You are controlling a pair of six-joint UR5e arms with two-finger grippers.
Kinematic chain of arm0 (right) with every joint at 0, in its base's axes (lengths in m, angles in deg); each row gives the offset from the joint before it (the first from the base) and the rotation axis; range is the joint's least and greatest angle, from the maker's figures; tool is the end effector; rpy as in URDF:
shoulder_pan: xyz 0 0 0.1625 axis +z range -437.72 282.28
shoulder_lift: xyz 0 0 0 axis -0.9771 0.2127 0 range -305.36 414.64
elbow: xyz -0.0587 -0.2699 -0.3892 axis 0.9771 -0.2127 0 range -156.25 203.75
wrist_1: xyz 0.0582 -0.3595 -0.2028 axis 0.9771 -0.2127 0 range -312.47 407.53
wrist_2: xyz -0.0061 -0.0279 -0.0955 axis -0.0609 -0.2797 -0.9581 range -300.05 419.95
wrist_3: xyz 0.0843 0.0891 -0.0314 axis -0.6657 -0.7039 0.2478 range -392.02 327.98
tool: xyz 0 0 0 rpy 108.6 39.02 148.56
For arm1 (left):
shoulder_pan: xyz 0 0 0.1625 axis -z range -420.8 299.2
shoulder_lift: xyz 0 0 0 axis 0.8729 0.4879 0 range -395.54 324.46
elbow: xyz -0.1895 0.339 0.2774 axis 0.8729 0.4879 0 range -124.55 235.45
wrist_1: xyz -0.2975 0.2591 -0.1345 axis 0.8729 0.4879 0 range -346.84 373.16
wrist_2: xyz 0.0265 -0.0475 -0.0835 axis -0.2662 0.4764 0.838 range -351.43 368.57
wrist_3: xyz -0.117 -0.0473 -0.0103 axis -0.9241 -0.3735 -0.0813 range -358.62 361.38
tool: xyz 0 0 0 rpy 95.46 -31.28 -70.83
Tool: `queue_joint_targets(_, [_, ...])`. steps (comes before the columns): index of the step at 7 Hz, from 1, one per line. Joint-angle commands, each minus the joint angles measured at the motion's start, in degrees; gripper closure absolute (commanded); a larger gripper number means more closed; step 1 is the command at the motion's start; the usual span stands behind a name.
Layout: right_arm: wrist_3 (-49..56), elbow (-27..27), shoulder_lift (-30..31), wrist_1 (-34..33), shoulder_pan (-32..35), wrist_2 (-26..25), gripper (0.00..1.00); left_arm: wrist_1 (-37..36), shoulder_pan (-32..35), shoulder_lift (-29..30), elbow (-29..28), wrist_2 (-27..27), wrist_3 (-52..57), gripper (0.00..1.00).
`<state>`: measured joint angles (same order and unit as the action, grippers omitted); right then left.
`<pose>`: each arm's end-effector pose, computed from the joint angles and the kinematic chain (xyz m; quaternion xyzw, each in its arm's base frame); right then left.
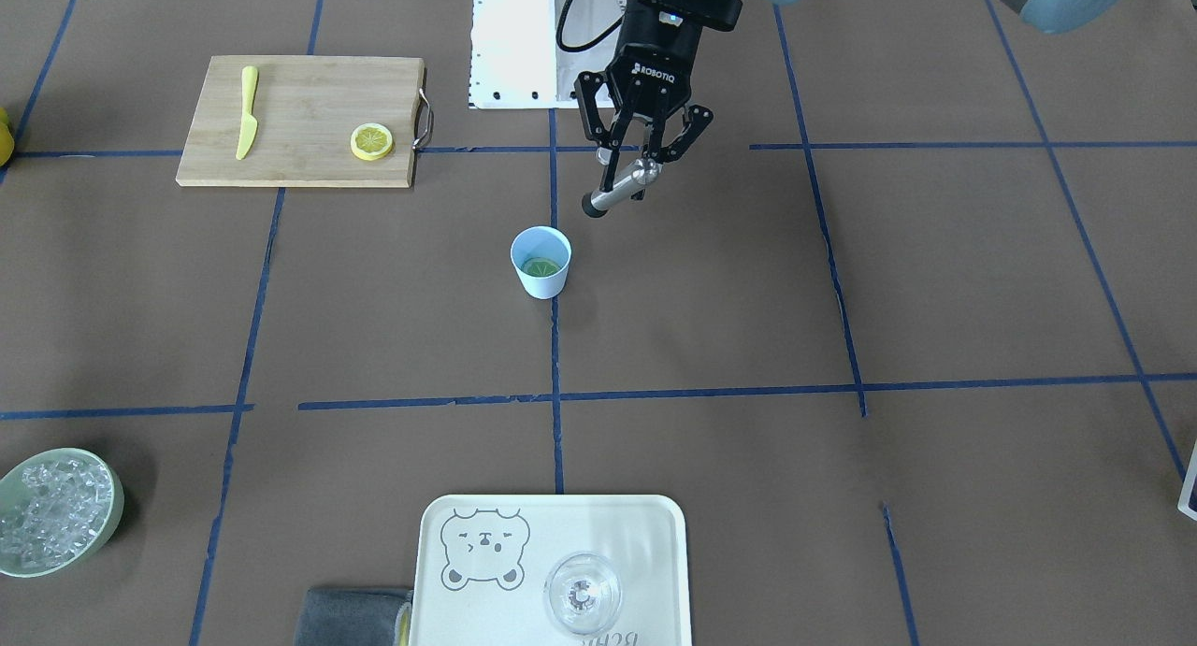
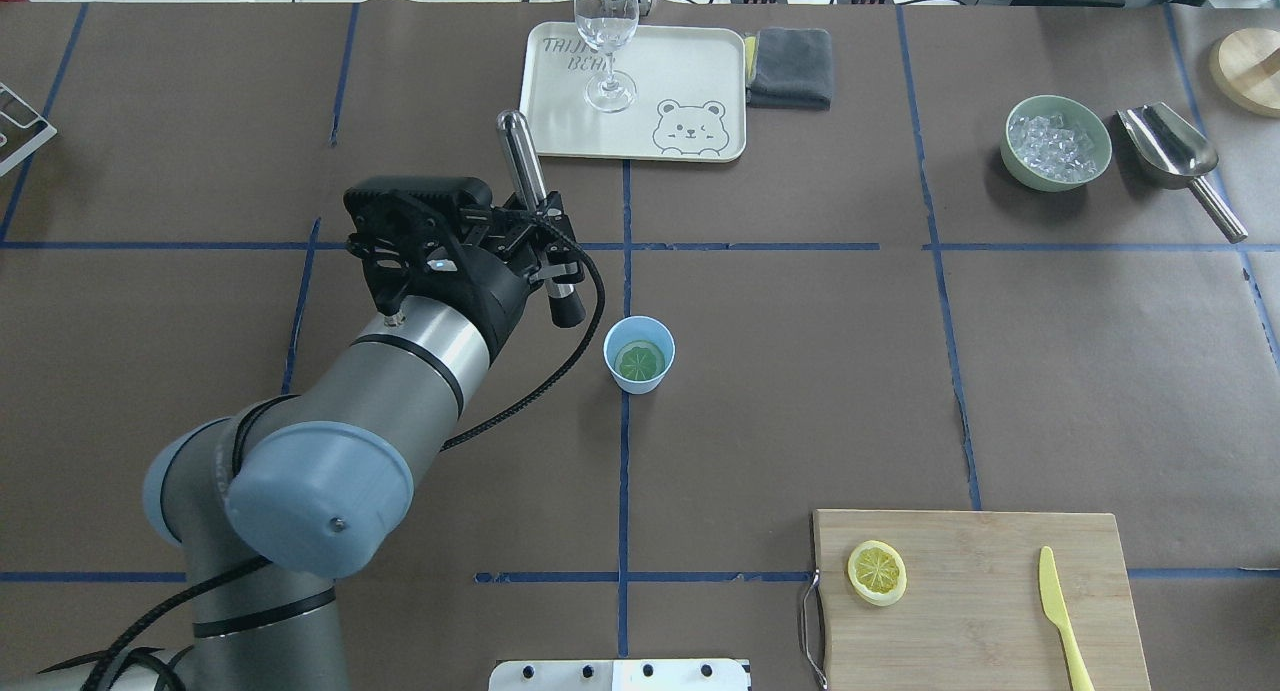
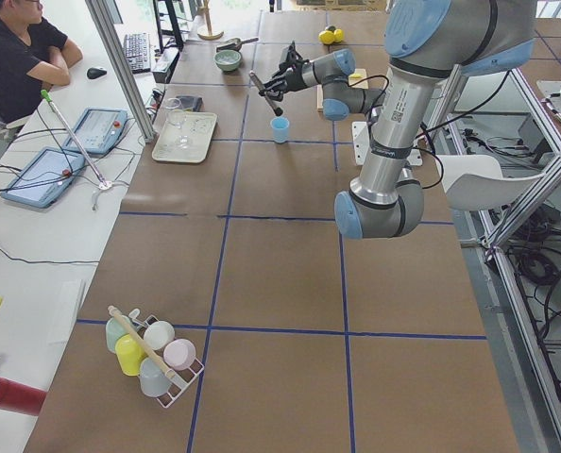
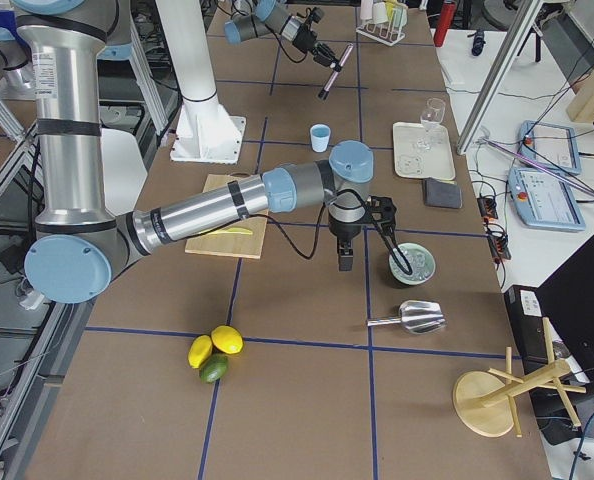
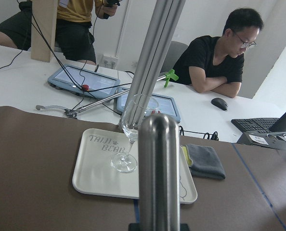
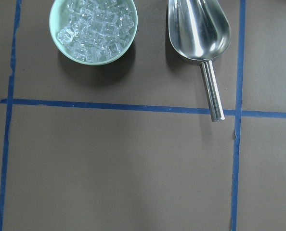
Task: Squeeze lemon into cup
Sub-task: 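Lower the steel muddler into the blue cup and stir with the left gripper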
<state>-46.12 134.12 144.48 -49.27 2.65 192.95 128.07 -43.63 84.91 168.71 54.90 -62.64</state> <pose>-0.0356 -0.4910 0.5675 0.0341 -0.3790 -0.0078 0.9248 0.4939 -0.3836 0.1760 0.4838 0.4411 -0.1798 0.7342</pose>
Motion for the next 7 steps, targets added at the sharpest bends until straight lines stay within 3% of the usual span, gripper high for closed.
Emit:
queue_joint_targets(1, [0.04,0.02,-0.02,0.03,0.31,0.15,0.0,3.3,-2.48,1.18,-4.53,-8.52,2.84,1.0])
queue_joint_targets(7, [0.04,0.11,0.07,-0.06,1.46,1.12,0.0,6.82,-5.3,7.34,-14.2,-10.74,2.41,1.0])
